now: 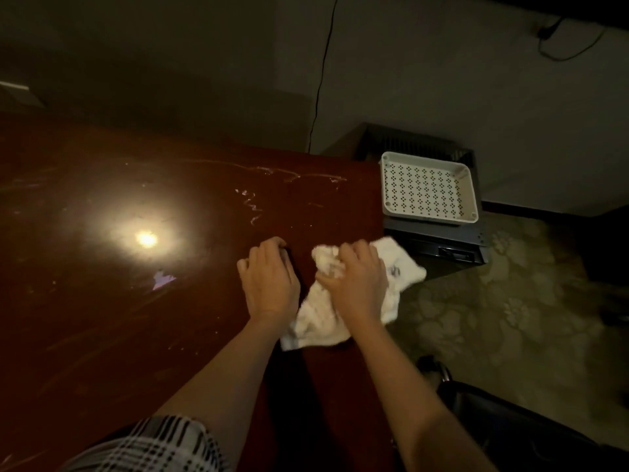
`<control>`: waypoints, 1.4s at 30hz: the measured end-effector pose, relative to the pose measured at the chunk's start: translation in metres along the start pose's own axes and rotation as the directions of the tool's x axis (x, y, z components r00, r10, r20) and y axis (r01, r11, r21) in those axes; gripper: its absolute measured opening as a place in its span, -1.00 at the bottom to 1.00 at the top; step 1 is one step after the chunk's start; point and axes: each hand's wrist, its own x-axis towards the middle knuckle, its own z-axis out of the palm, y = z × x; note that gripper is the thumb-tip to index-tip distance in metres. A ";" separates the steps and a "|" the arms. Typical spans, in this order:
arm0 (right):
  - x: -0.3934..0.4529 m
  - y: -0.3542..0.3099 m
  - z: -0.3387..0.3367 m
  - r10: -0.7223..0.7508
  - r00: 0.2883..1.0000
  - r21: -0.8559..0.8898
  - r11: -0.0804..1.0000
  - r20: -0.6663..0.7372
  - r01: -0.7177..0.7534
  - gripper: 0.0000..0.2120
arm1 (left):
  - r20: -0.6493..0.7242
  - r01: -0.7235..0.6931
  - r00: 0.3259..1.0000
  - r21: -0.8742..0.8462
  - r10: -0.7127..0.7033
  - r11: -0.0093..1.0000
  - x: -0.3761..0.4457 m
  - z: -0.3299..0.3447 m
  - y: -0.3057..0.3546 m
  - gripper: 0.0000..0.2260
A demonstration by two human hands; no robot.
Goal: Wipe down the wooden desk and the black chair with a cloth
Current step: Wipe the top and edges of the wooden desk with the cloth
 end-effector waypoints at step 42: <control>0.036 0.012 0.009 -0.051 0.999 -0.047 0.998 -0.016 0.050 -0.58 | -0.029 -0.072 0.997 -0.097 0.069 0.993 0.003 0.005 -0.008 -0.71</control>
